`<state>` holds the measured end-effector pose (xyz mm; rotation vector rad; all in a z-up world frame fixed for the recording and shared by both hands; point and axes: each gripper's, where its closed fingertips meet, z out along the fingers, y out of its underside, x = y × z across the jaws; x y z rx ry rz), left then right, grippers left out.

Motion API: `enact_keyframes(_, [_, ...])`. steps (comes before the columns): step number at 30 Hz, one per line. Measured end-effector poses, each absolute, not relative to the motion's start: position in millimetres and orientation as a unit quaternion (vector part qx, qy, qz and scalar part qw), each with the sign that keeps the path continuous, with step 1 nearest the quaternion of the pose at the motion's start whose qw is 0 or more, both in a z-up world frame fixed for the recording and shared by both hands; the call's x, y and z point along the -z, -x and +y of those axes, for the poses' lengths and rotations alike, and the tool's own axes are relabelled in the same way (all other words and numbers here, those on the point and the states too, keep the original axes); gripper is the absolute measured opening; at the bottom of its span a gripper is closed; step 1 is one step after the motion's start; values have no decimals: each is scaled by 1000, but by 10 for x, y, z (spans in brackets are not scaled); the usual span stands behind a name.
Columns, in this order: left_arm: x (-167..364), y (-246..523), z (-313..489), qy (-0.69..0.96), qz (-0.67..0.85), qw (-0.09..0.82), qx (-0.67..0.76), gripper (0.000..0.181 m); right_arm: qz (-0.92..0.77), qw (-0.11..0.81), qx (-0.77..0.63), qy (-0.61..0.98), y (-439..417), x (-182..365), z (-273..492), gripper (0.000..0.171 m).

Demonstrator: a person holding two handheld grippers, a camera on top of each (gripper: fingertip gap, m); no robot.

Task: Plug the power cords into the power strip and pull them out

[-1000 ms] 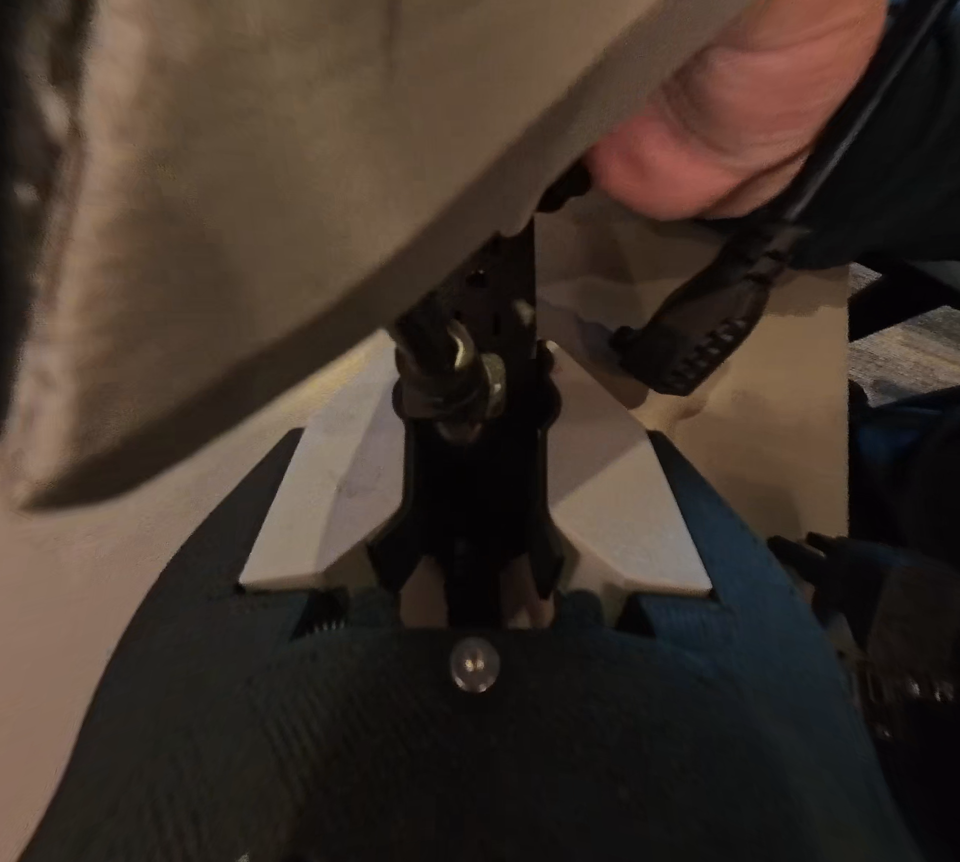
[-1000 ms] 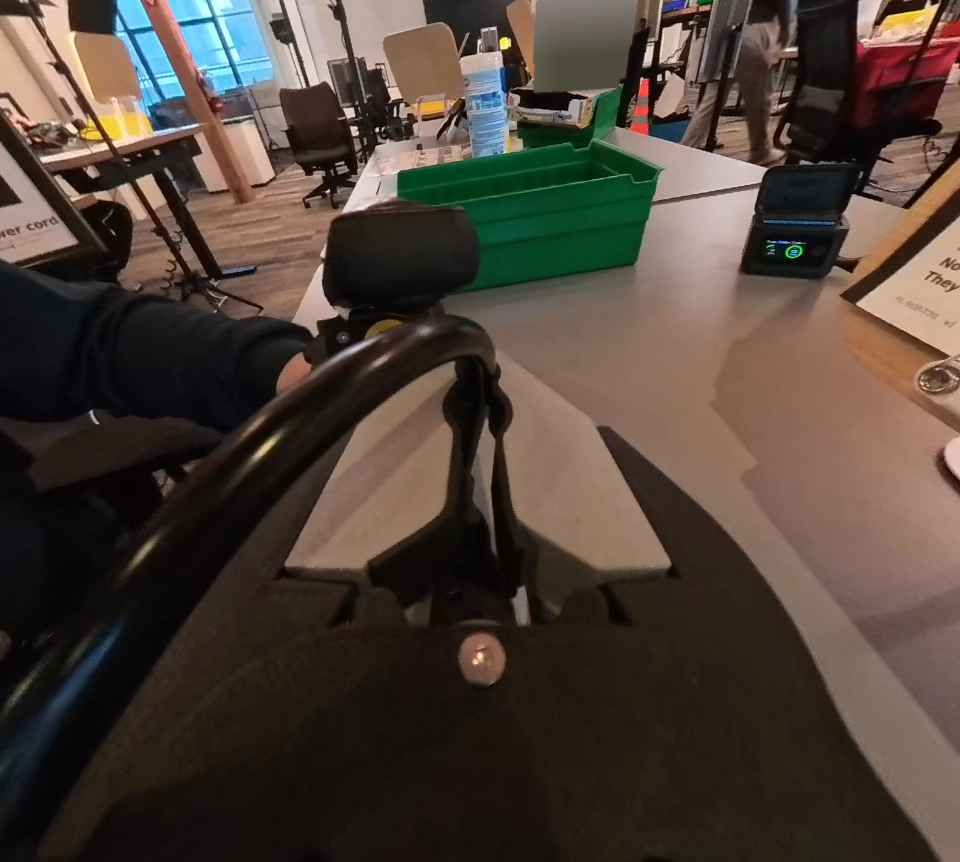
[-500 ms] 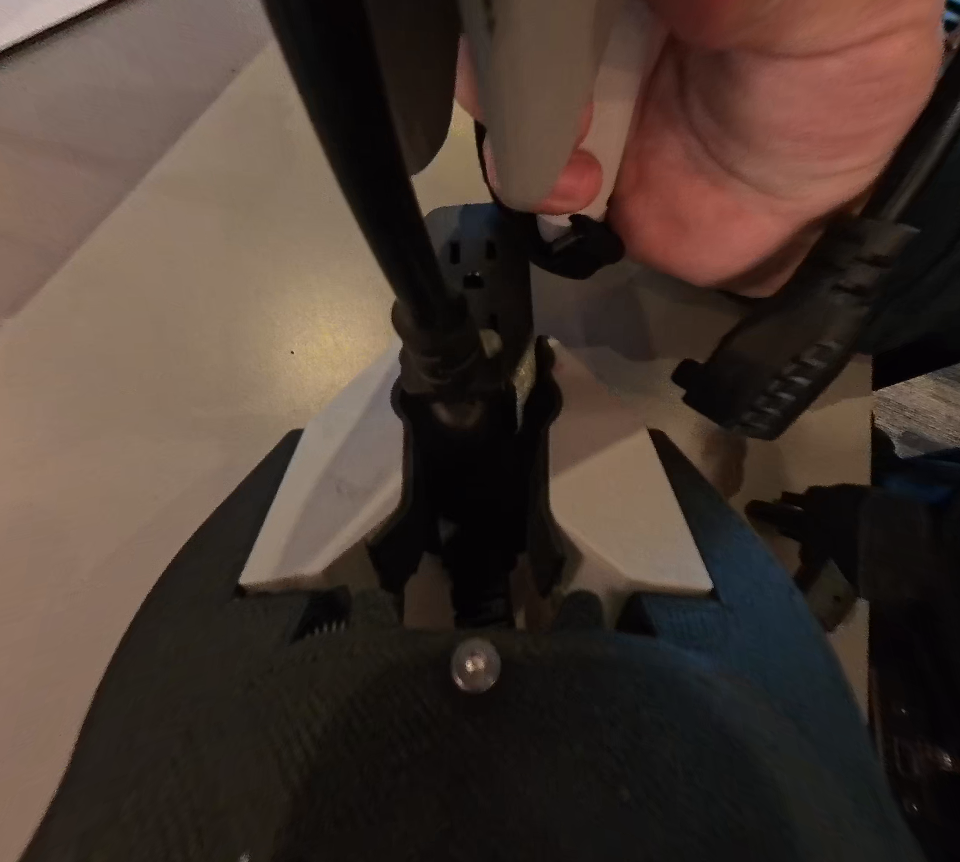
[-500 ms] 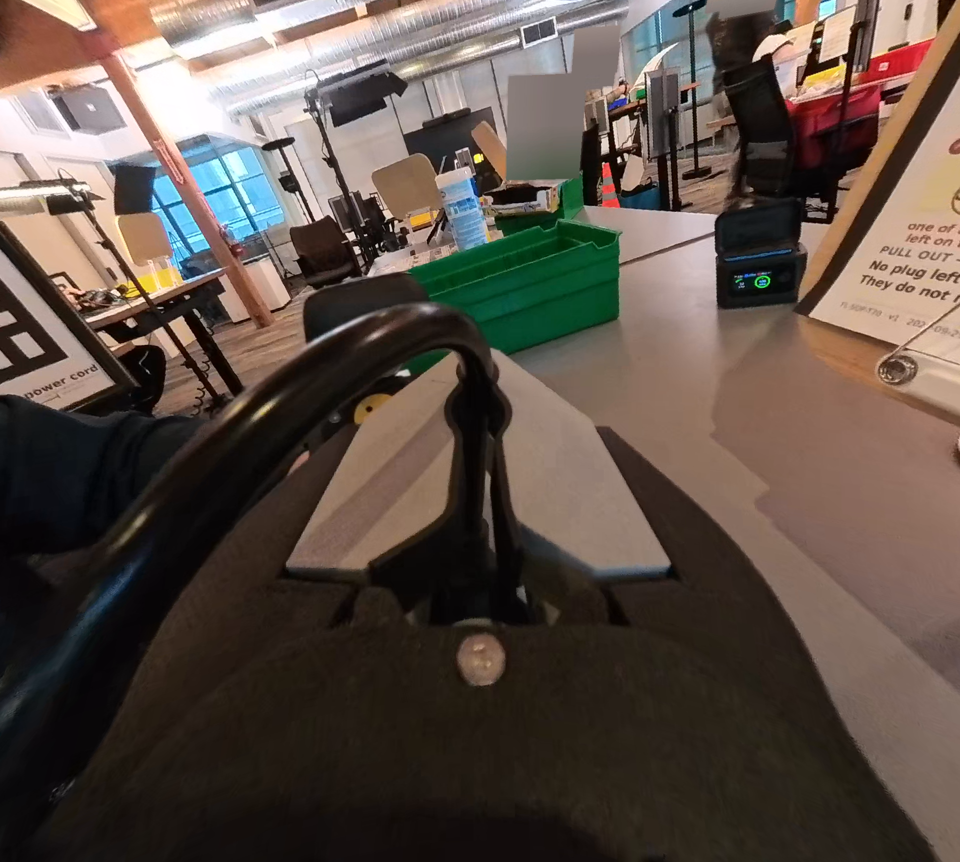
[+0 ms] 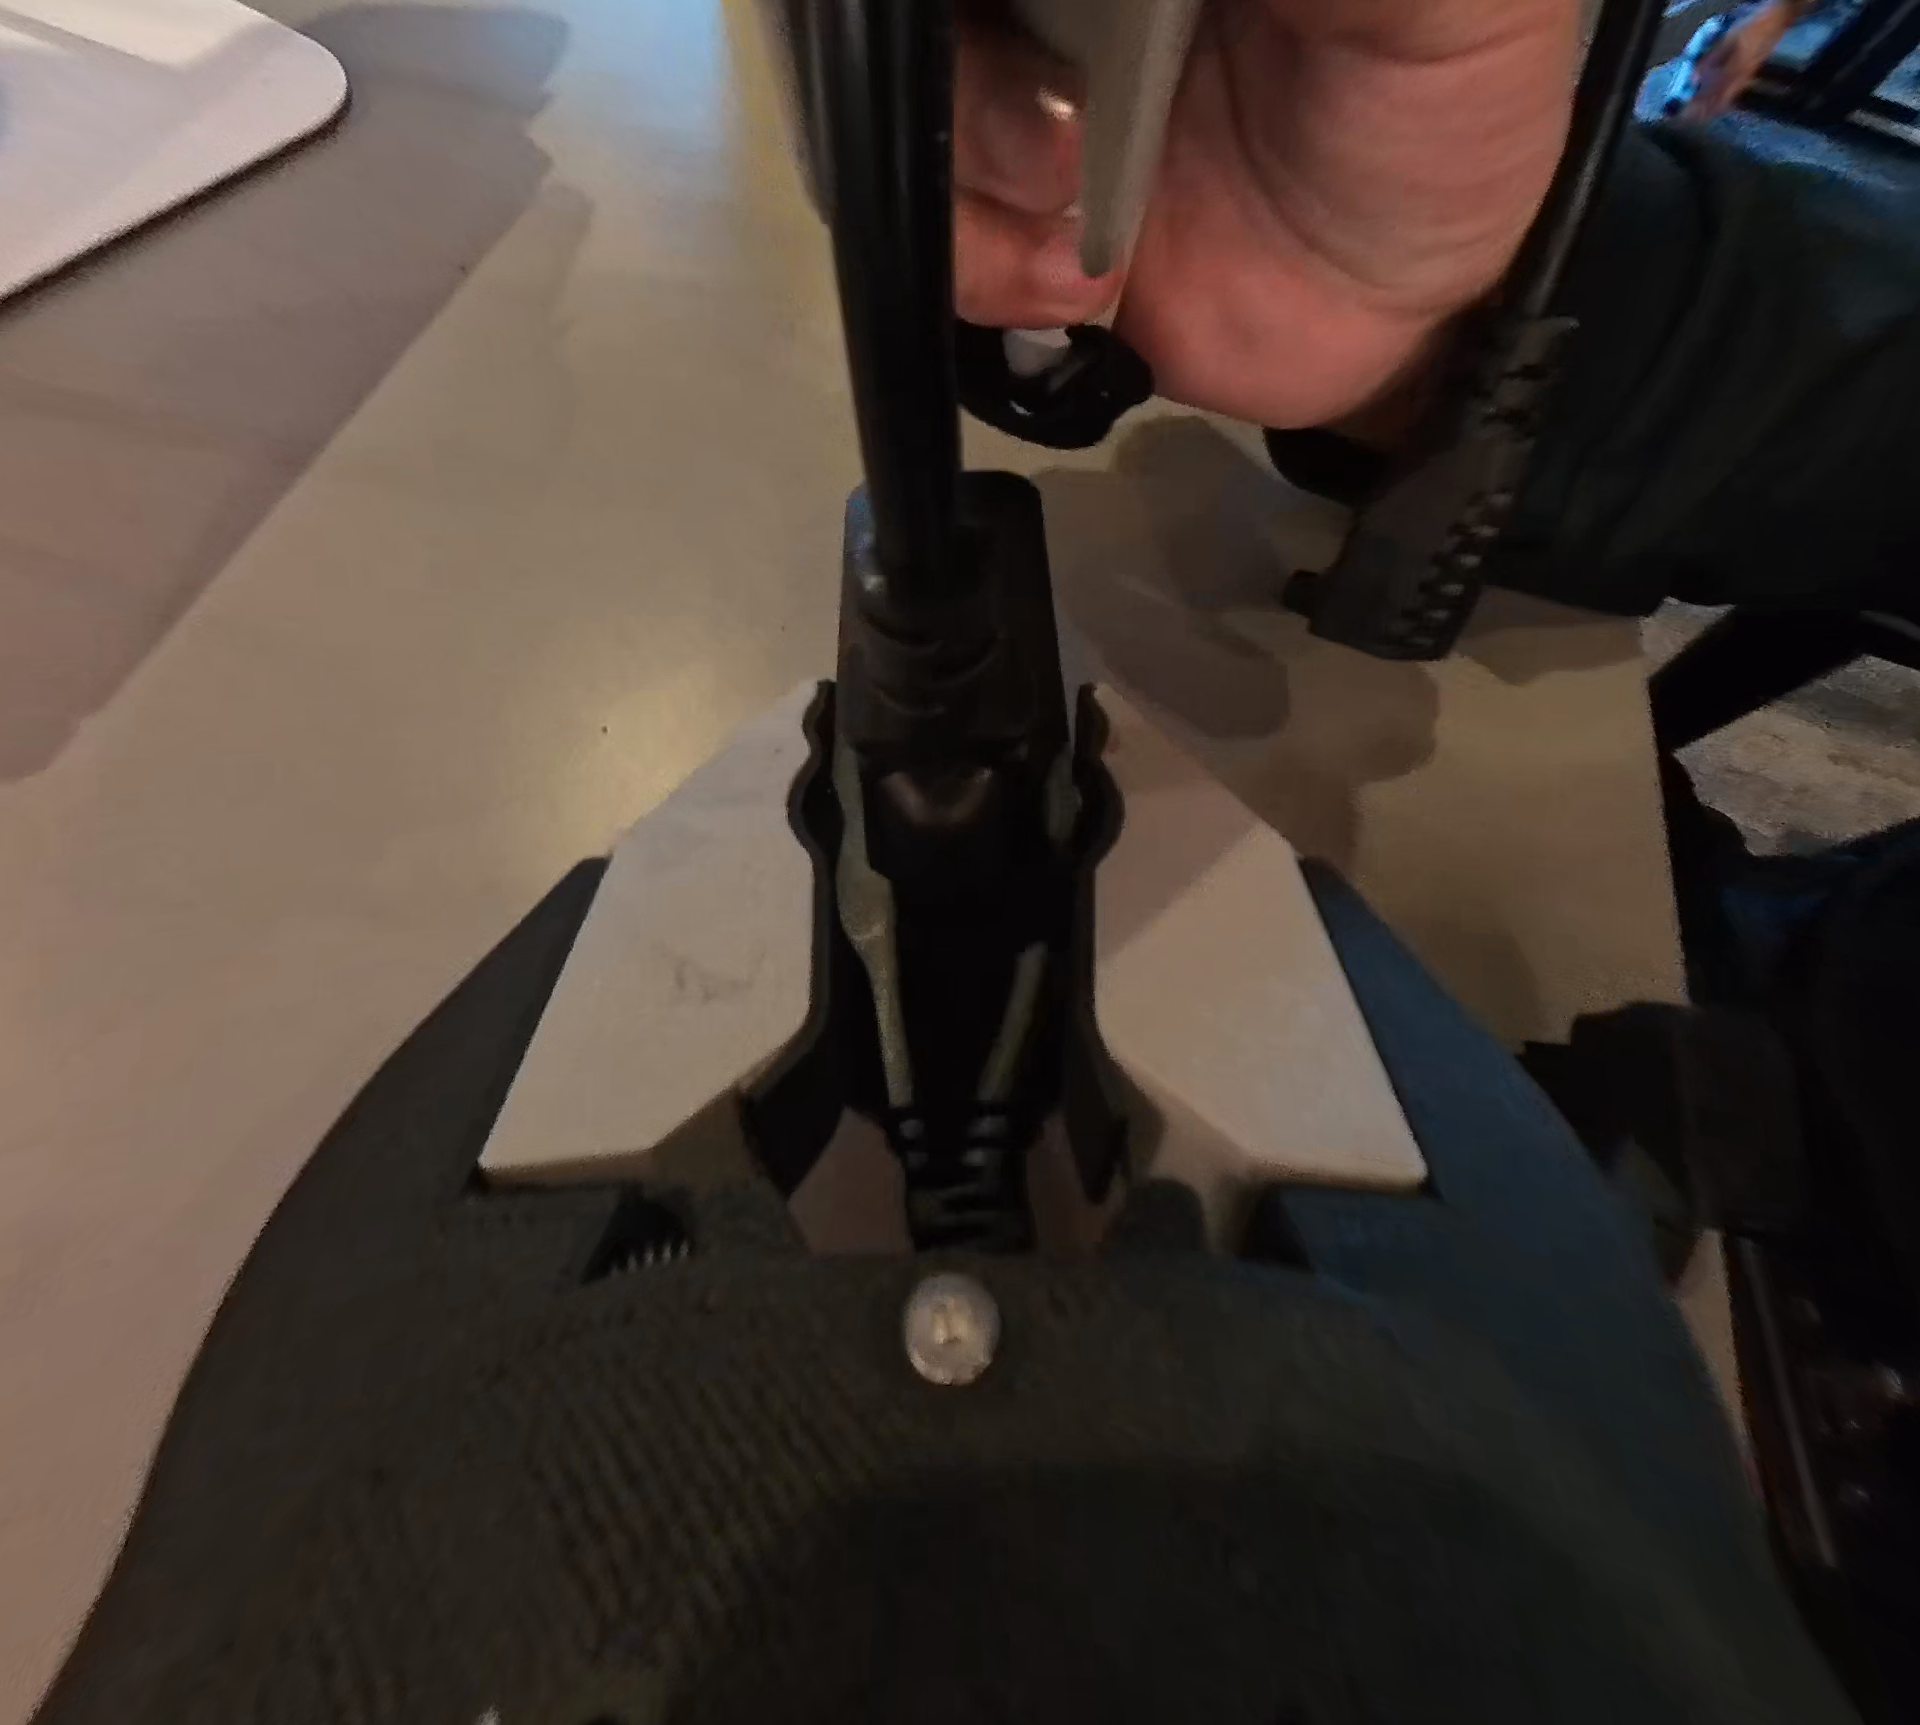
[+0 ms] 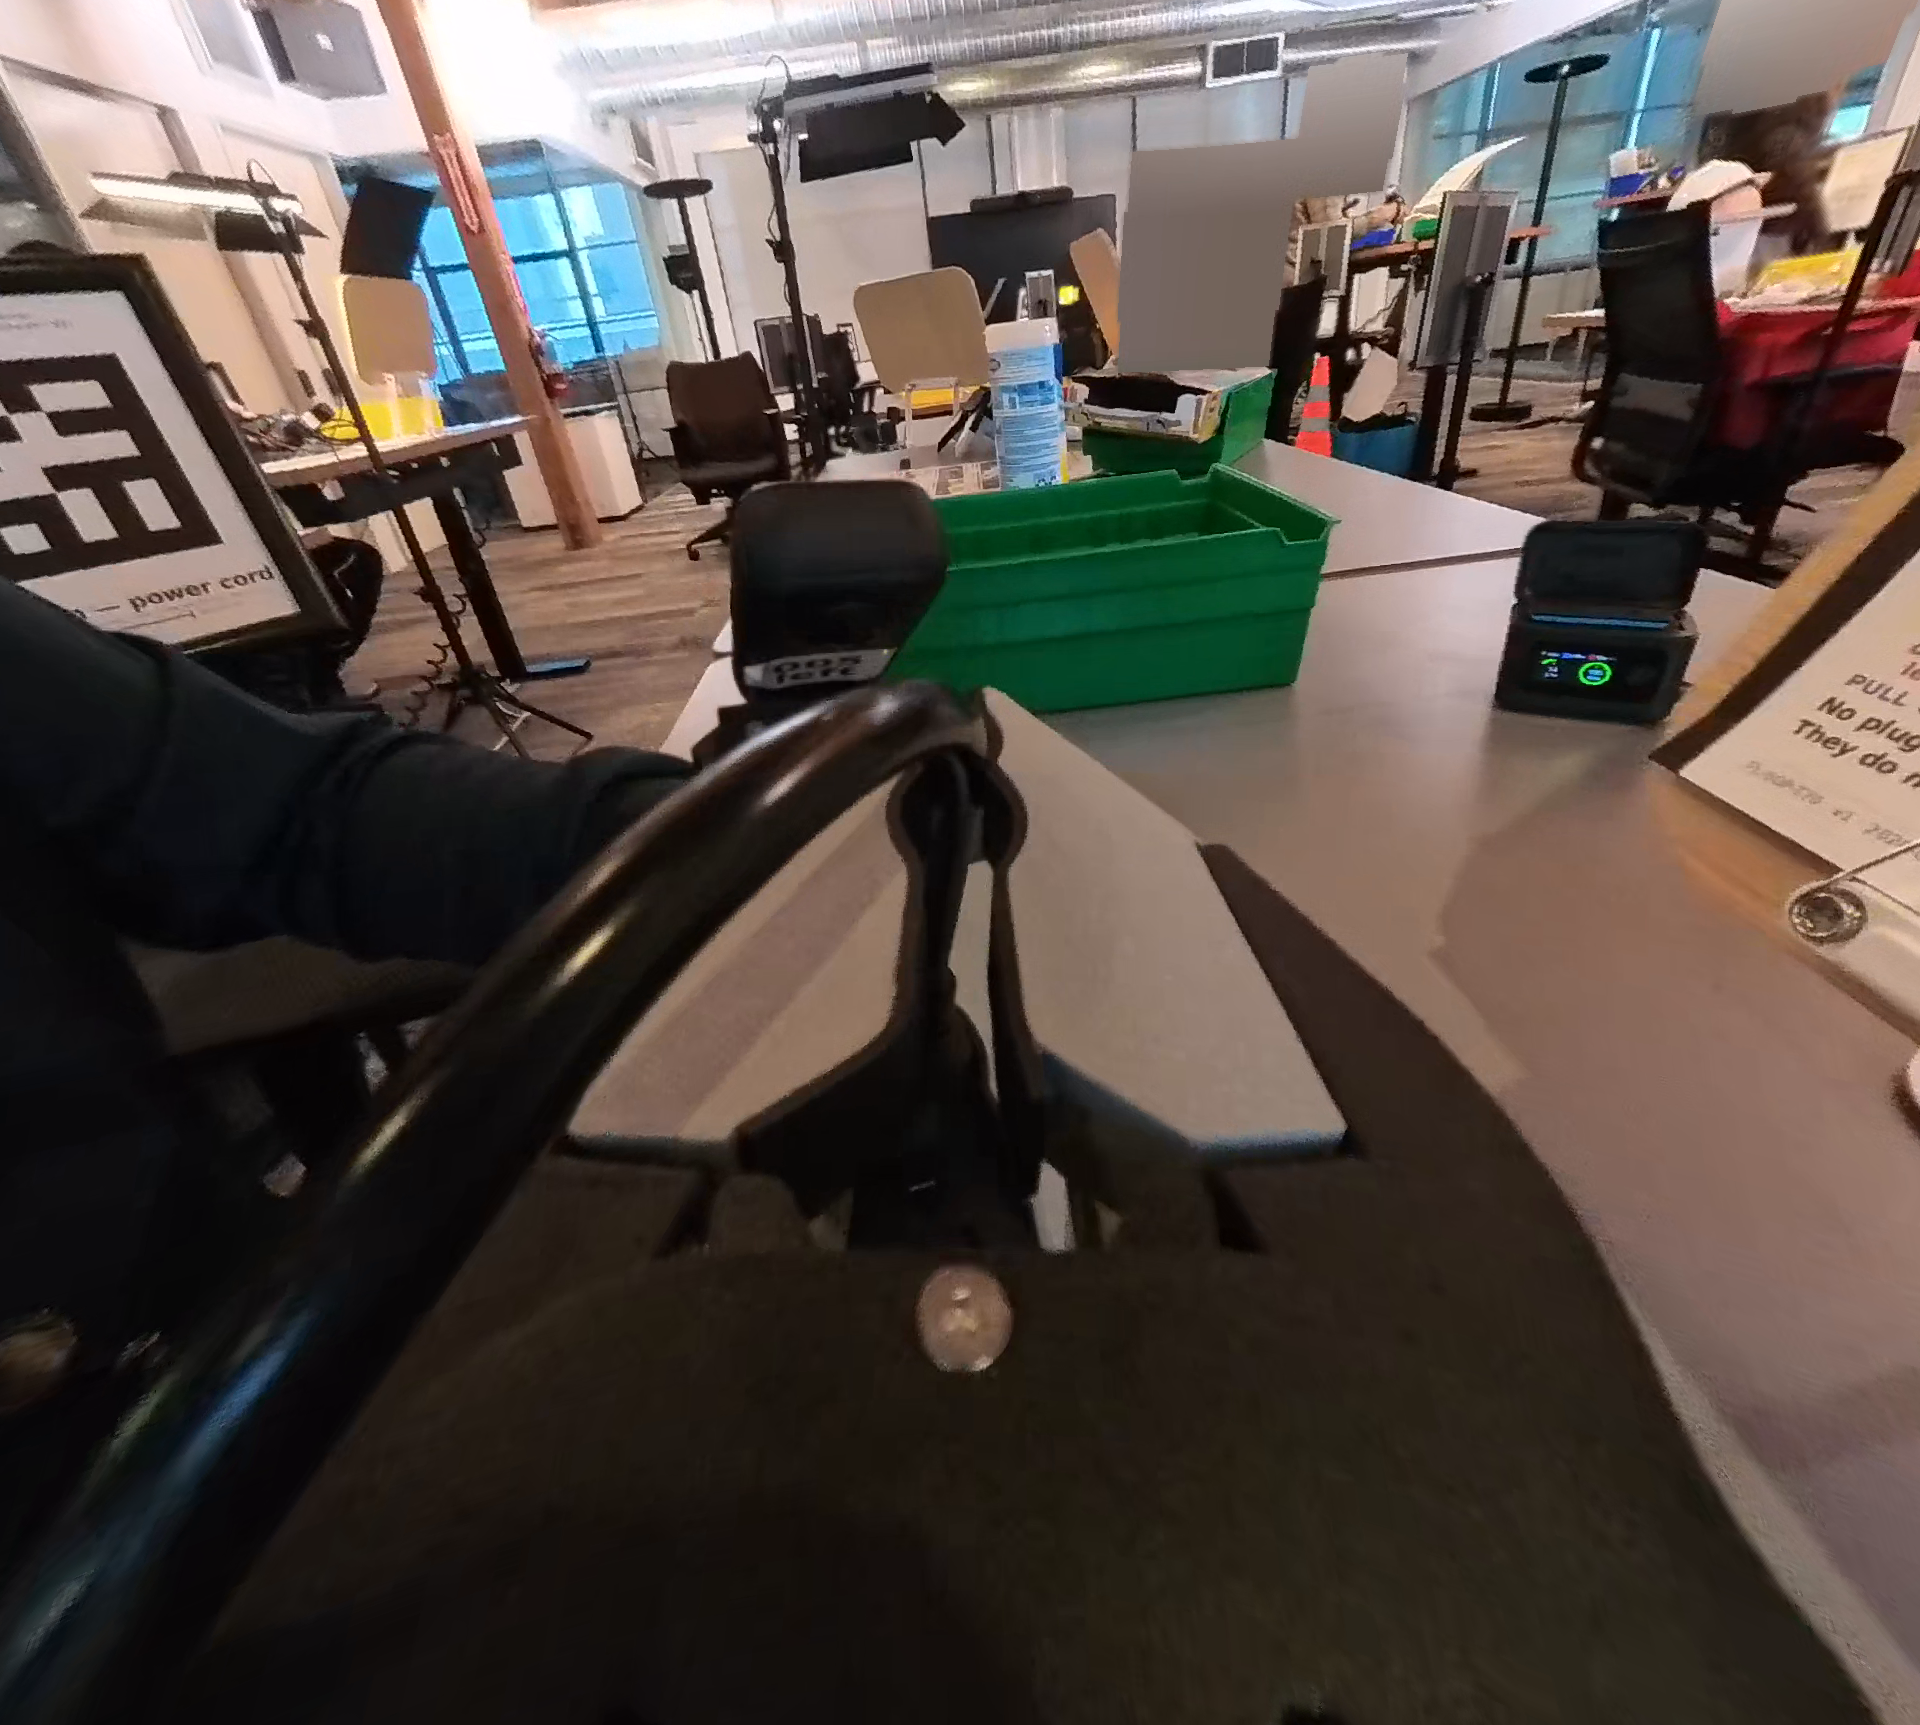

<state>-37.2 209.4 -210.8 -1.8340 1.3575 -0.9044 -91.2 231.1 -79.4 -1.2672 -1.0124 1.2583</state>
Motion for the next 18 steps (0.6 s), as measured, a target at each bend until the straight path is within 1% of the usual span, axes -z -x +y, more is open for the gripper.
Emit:
enact_keyframes(3, [2133, 443, 2061, 699, 534, 328, 344, 44, -430, 517, -519, 528, 948, 816, 2293, 0])
enact_keyframes(4, [2142, 460, 2053, 696, 541, 329, 340, 44, -433, 519, -514, 528, 957, 818, 2286, 4])
enact_keyframes(7, [2139, 498, 1994, 686, 554, 318, 349, 44, -437, 531, -499, 528, 964, 789, 2265, 0])
enact_keyframes(13, [1916, 542, 1945, 664, 531, 325, 414, 44, -430, 557, -511, 493, 896, 598, 2153, 2])
enact_keyframes(16, [1907, 561, 1939, 666, 519, 310, 438, 50, -423, 558, -509, 501, 896, 619, 2181, 3])
enact_keyframes(18, [1944, 558, 1910, 665, 526, 302, 436, 51, -422, 555, -510, 504, 907, 634, 2183, 4])
